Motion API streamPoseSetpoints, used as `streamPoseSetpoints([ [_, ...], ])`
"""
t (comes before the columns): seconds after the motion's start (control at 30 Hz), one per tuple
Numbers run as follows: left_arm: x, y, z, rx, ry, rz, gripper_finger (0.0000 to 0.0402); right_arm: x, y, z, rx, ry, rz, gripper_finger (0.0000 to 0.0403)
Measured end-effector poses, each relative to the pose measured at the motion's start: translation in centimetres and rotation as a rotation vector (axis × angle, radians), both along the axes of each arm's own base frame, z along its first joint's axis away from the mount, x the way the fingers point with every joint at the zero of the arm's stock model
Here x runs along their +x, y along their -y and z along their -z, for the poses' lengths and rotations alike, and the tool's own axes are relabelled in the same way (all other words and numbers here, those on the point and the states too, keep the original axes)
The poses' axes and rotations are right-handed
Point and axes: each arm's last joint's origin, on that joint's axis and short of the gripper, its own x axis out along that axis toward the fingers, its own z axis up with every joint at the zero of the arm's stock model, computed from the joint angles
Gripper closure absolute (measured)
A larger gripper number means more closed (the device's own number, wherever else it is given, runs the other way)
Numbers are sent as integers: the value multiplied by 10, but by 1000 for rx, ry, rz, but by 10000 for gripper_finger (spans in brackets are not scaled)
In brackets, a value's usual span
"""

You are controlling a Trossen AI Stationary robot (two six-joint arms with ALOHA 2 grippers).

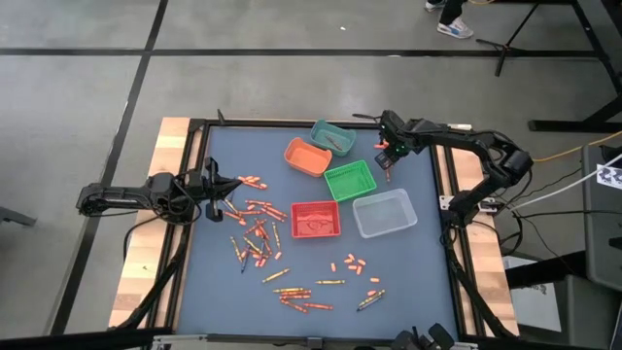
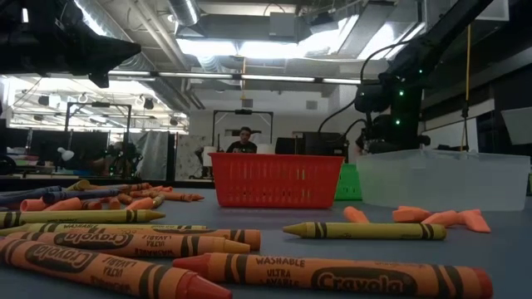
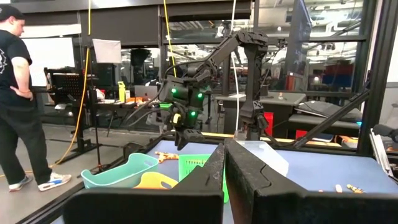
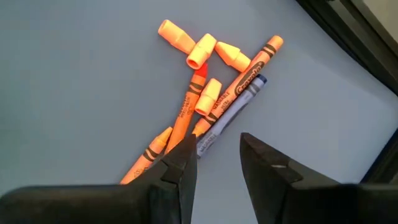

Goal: Sort crayons
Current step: Put the blue crayon into the green bin

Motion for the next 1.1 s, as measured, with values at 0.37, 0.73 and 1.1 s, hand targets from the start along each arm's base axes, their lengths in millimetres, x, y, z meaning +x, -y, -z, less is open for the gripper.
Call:
streamPoseSetpoints([
  [0.37, 0, 0, 0, 0, 0, 0, 401, -4, -4, 9, 11, -9, 0, 281],
  [0.73, 0, 0, 0, 1, 0, 0, 401, -10, -10, 29, -11, 30, -4, 281],
  [1.1, 0, 0, 0, 0, 0, 0, 401, -11, -11, 31, -6, 24, -3, 313],
])
